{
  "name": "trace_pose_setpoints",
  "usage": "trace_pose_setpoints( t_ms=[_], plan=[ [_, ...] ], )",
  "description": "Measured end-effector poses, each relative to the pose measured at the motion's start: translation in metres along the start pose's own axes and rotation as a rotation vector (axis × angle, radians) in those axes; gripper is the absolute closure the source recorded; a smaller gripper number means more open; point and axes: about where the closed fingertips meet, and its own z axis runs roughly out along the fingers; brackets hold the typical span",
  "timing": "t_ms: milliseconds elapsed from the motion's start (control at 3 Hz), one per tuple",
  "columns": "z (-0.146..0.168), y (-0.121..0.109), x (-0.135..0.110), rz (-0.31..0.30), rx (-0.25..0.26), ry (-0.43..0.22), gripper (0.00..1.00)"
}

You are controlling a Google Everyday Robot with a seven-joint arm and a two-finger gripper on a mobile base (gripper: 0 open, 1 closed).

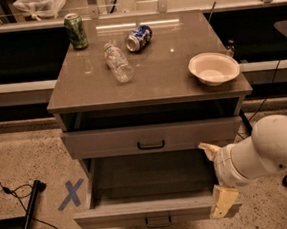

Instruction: Close middle drawer

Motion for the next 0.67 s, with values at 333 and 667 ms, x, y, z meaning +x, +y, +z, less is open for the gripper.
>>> trace_pose_setpoints(
  t_ms=[333, 667],
  plan=[
    [0.020, 0.006, 0.001, -0.023, -0.077, 0.019, 0.00],
    [0.069, 0.009, 0.017, -0.034, -0.142, 0.022, 0.00]
  ],
)
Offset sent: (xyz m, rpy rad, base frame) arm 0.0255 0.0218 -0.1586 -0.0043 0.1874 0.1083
